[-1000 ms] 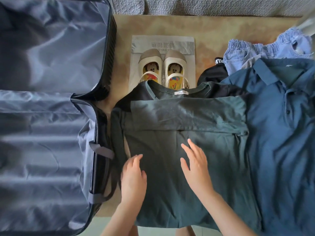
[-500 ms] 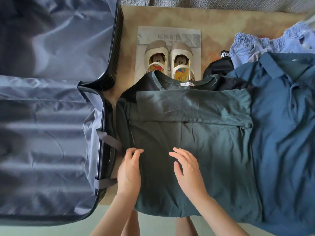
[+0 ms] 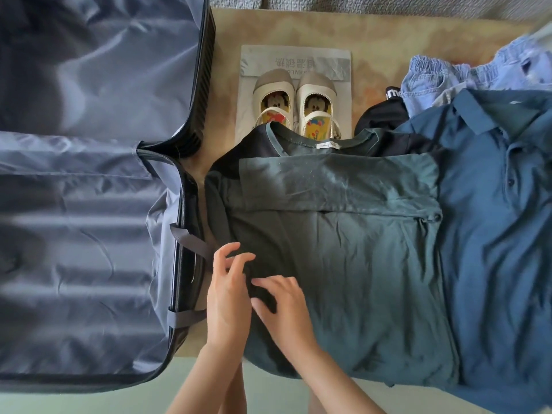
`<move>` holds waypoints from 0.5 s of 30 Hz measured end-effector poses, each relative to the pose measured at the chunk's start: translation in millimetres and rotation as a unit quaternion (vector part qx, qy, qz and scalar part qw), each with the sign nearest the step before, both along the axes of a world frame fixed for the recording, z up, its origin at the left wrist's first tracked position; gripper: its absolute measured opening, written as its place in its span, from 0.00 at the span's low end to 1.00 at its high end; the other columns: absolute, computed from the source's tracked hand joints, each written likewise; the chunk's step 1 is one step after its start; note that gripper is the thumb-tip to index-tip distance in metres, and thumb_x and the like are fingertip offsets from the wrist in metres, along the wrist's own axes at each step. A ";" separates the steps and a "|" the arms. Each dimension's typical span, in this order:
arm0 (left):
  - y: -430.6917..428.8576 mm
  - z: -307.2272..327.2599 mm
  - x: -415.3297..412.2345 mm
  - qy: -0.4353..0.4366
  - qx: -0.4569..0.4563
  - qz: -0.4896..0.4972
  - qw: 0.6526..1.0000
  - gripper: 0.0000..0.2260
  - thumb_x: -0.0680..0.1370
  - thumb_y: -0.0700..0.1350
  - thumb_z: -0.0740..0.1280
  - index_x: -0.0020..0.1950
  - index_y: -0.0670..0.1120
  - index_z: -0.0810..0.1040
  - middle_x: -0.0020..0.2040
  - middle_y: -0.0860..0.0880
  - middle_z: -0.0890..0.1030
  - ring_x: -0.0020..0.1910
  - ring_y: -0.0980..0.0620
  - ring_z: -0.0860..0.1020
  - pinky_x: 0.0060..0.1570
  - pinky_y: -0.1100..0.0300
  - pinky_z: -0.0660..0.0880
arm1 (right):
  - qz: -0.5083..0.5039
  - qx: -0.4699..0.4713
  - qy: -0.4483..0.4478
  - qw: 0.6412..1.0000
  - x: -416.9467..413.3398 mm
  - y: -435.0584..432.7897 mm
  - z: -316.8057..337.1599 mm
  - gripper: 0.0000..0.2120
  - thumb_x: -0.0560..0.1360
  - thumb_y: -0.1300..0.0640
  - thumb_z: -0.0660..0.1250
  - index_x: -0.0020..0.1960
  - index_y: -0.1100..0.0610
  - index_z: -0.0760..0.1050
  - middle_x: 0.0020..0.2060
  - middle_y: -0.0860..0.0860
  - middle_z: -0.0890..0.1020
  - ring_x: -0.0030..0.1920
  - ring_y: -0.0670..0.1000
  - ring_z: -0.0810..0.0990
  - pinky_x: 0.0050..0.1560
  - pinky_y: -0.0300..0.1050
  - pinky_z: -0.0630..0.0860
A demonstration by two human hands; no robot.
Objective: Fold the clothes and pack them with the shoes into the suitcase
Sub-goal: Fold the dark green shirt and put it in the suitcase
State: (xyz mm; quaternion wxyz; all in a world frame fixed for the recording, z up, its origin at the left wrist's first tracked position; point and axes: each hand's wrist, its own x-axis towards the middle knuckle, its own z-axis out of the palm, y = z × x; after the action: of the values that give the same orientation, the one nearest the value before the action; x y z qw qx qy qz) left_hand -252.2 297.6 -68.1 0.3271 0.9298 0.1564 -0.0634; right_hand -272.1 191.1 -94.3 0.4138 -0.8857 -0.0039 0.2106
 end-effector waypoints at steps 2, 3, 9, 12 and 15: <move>-0.9 2.7 2.9 -0.012 -0.024 0.026 0.999 0.18 0.72 0.26 0.64 0.55 0.45 0.79 0.65 0.51 0.69 0.47 0.64 0.69 0.40 0.62 0.72 | -0.001 -0.009 0.017 1.000 2.8 17.4 -1.1 0.13 0.76 0.50 0.66 0.59 0.48 0.76 0.52 0.42 0.78 0.55 0.44 0.70 0.60 0.40 0.69; -0.3 3.7 4.6 -0.014 -0.036 0.041 0.998 0.18 0.73 0.26 0.64 0.55 0.46 0.79 0.64 0.51 0.69 0.47 0.63 0.70 0.40 0.64 0.72 | -0.021 -0.012 0.008 1.000 3.6 24.5 -2.2 0.11 0.76 0.51 0.67 0.57 0.48 0.77 0.51 0.42 0.78 0.53 0.44 0.69 0.59 0.40 0.70; 5.8 8.6 13.3 -0.018 -0.042 0.058 0.997 0.16 0.75 0.29 0.63 0.57 0.46 0.78 0.66 0.52 0.68 0.49 0.76 0.69 0.41 0.68 0.71 | -0.101 -0.020 -0.033 0.994 10.7 40.8 -0.7 0.05 0.76 0.52 0.66 0.48 0.50 0.80 0.45 0.42 0.76 0.49 0.44 0.64 0.53 0.41 0.69; 8.4 12.4 11.3 -0.056 -0.049 0.092 0.993 0.14 0.78 0.31 0.60 0.59 0.43 0.76 0.64 0.49 0.69 0.52 0.71 0.67 0.49 0.81 0.62 | -0.160 0.070 -0.006 0.985 12.7 33.3 13.2 0.08 0.76 0.49 0.64 0.49 0.51 0.80 0.45 0.41 0.77 0.50 0.43 0.68 0.53 0.40 0.68; 12.2 10.2 3.2 -0.045 -0.071 0.107 0.991 0.12 0.79 0.33 0.60 0.60 0.42 0.75 0.61 0.49 0.71 0.56 0.60 0.69 0.55 0.80 0.59 | -0.256 0.164 0.081 0.949 22.8 13.6 28.9 0.06 0.79 0.54 0.62 0.45 0.52 0.76 0.40 0.43 0.77 0.45 0.43 0.73 0.48 0.37 0.70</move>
State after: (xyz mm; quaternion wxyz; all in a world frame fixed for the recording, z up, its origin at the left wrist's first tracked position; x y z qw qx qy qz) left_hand -249.0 309.7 -57.9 0.4038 0.8840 0.2357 0.0027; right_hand -249.3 204.7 -65.4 0.5926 -0.7565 0.2219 0.1653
